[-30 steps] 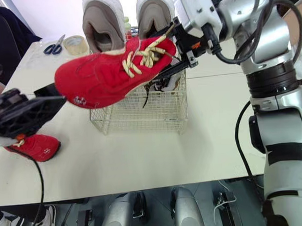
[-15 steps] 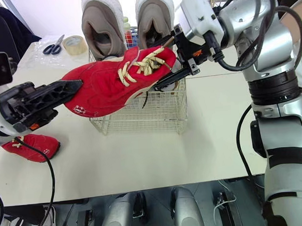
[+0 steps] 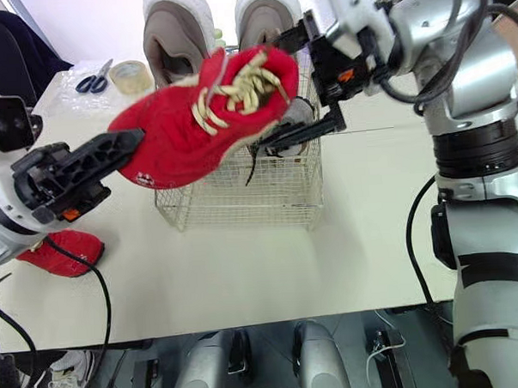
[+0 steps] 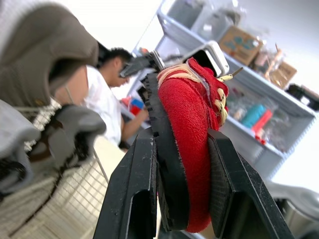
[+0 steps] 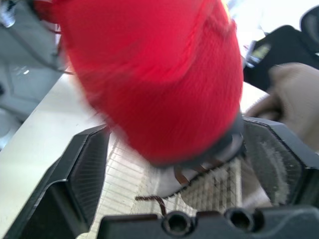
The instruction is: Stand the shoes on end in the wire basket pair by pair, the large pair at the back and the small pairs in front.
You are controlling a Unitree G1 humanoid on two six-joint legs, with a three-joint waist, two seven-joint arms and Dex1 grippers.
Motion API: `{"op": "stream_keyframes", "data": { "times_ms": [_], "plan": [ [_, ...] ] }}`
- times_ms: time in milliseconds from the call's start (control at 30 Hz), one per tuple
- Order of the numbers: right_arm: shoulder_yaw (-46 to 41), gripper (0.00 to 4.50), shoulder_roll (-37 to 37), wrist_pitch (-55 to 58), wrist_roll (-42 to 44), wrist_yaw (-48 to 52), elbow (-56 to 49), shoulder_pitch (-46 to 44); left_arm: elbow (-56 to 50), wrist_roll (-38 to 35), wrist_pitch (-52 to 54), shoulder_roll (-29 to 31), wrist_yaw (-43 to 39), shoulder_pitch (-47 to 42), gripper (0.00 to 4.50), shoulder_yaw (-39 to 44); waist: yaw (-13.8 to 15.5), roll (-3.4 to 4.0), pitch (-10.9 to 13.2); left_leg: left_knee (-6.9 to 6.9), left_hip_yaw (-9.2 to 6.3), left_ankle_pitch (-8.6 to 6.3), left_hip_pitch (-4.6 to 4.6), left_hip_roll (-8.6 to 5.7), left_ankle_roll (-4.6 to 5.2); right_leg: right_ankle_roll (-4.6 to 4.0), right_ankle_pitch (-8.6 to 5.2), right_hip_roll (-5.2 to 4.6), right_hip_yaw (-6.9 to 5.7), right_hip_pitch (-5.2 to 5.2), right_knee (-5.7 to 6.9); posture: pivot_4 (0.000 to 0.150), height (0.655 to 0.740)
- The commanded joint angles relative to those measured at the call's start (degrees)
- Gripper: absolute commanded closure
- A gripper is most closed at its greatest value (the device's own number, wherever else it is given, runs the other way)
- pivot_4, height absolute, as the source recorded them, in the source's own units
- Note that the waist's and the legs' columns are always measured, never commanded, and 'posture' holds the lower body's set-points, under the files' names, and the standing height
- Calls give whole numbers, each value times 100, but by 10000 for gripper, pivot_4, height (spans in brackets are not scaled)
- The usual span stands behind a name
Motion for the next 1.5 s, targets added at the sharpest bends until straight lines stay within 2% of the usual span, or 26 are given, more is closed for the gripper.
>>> {"op": "stream_keyframes", "data": {
  "times_ms": [33,167,300,400,533,733,1100,1200,1333,1400,1433,1500],
  "plan": [
    [-992,221,-335,1292,744,-643,-73,217,-149,-102,-267,-140,38,10,34250,591,13,-6,-2,0,-1,0,0,0,0,0,0,0,-1,1,-1,1500,7400],
    [-2089,221,-231,2923,1968,-1562,-210,806,-256,-102,-517,-447,221,-88,34250,725,7,-23,-12,1,-10,0,8,0,1,-1,0,-1,-2,17,-3,1500,7400],
    [-3160,221,881,4356,3911,-3484,-697,1411,-490,-102,-1003,-977,538,-322,34250,531,-15,-27,-15,0,-15,-1,27,1,1,-2,0,0,-2,33,0,1500,7400],
    [-3320,221,1694,4488,4933,-4767,-1274,1643,-653,-102,-1219,-1245,677,-377,34250,304,-16,-26,-15,-3,-17,4,38,5,-6,-3,1,2,0,41,7,1500,7400],
    [-3082,221,2751,4035,6058,-6327,-1763,1770,-742,-82,-1403,-1486,681,-356,34250,-90,6,-27,-15,-5,-18,5,36,3,-8,-3,1,5,-1,40,7,1500,7400],
    [-2725,221,3005,3534,6931,-7319,-2059,1779,-694,240,-1491,-1655,470,-289,34250,-403,15,-38,-22,-2,-18,-2,31,-6,5,-1,2,1,-3,44,0,1500,7400],
    [-2177,221,2816,3035,7393,-7678,-2322,1815,-635,805,-1587,-1734,385,-225,34250,-736,-3,-38,-22,-3,-19,-3,32,0,7,-1,1,8,-3,43,-2,1500,7400],
    [-2105,8583,2762,2926,7408,-7669,-2380,1873,-647,770,-1571,-1726,341,-182,34250,-757,-2,-38,-22,-3,-19,-4,31,0,8,-1,1,7,-3,43,-4,1500,7400],
    [-2050,28019,2645,2851,7450,-7573,-2457,1902,-672,813,-1528,-1681,310,-89,34250,-784,-5,-38,-22,-3,-19,-4,31,0,9,-1,1,7,-3,43,-4,1500,7400],
    [-2050,35589,2528,2840,7400,-7446,-2491,1874,-698,906,-1504,-1632,351,-46,34250,-815,0,-38,-22,-3,-19,-4,30,1,8,-1,1,7,-3,42,-4,1500,7400],
    [-2079,38648,2400,2872,7361,-7323,-2487,1828,-707,990,-1461,-1554,372,-18,31015,-824,4,-38,-22,-3,-19,-4,30,0,9,-1,1,7,-3,42,-5,1500,7400],
    [-2104,38685,2176,2921,7303,-7110,-2449,1753,-709,1100,-1407,-1419,388,21,24782,-836,3,-38,-22,-3,-19,-6,29,0,12,-1,1,6,-4,42,-8,1500,7400]
  ]
}}
